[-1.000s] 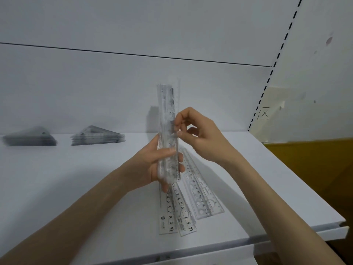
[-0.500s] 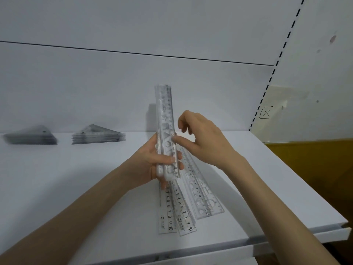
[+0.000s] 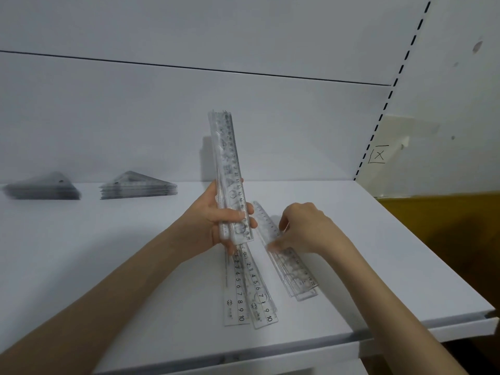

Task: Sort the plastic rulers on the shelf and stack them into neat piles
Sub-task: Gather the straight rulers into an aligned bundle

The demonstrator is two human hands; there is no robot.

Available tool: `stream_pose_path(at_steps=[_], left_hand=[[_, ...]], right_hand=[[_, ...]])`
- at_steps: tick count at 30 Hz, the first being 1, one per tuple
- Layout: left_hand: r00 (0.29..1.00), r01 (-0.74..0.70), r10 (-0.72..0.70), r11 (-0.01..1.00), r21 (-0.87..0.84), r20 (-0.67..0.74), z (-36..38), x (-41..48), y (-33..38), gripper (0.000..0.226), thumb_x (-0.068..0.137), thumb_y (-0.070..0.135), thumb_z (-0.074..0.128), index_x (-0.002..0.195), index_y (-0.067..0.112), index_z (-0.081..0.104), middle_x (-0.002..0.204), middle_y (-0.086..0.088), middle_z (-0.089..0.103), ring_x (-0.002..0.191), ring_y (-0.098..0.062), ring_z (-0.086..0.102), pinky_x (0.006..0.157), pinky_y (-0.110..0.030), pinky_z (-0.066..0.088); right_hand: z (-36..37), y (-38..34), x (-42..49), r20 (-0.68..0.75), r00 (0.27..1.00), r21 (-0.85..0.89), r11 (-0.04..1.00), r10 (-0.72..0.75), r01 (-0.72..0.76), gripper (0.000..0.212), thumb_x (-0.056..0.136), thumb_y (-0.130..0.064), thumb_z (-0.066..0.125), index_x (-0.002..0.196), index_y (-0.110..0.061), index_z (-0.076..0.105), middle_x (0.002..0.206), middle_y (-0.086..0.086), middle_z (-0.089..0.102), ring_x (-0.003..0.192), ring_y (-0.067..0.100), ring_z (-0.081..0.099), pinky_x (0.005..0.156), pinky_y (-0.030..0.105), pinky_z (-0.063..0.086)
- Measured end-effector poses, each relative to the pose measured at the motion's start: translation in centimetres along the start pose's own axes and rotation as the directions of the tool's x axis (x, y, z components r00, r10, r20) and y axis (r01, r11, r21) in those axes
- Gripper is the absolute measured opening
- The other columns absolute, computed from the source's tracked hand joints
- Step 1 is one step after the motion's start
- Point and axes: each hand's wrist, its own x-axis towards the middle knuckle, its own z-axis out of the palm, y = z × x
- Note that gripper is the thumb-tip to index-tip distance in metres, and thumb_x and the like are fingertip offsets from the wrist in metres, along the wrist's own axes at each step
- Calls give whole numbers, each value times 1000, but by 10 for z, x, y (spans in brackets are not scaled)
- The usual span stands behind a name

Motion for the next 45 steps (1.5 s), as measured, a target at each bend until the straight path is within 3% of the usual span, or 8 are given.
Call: stream_pose_path(at_steps=[5,9,14,16,21,35,43,45], left_hand=[[1000,1,-1,1000,-11,1,-1,-1,1,68,70,-5,62,128,24,41,85,-8,64,78,-28,67,37,-29,46],[1000,7,-7,1000,-12,4,-2,0,-1,67,72,-5,62,128,25,42,86,-9,64,79,-29,67,37,-30,47],[1000,6,-5,1000,-21,25,-1,0,-1,54,76,8,64,124,26,44,88,-10,62,78,-28,66,38,-31,48],[999,4,-3,1000,-8,35,-1,1,-2,46,81,21,61,124,27,46,94,-12,61,77,-29,66,38,-31,49],[995,5,-6,1000,16,98,0,0,-1,48,87,37,53,133,30,42,99,-15,61,70,-28,65,40,-31,50],[999,-16,16,1000,-3,44,1,0,-2,44,81,10,57,121,27,49,85,-8,61,77,-29,66,37,-29,47],[1000,-3,3,999,-41,18,1,0,-2,53,78,9,58,126,25,43,84,-9,64,75,-29,67,36,-29,46],[1000,-17,17,999,-51,-2,0,1,-2,56,77,8,59,128,22,41,84,-9,65,75,-28,67,36,-29,46]], right_hand=[[2,11,7,-66,998,203,979,12,2,24,68,-35,82,74,-16,70,78,-2,69,80,15,64,73,33,55],[-2,19,7,-195,981,442,895,21,69,21,81,-29,73,66,-15,69,61,-3,70,51,6,51,51,18,38],[-26,14,2,-251,960,891,359,-122,278,15,91,-8,61,78,-3,66,69,9,69,52,12,49,48,19,40],[-29,6,1,-206,948,932,247,-241,265,12,91,-5,59,81,-2,64,70,8,68,53,11,49,48,16,41],[-25,-13,13,-211,925,890,329,-316,315,9,90,-7,62,81,-6,63,69,4,60,55,11,54,51,18,45],[-20,-35,16,-416,816,507,643,-401,574,10,89,-9,65,82,-3,60,78,11,62,51,17,62,43,23,48],[-14,-21,19,-467,846,369,813,-257,451,29,91,-37,60,78,-12,58,68,0,65,53,11,63,53,17,47],[-13,-9,20,-403,889,264,903,-215,339,28,93,-32,58,76,-10,62,69,4,67,65,17,65,64,28,53]])
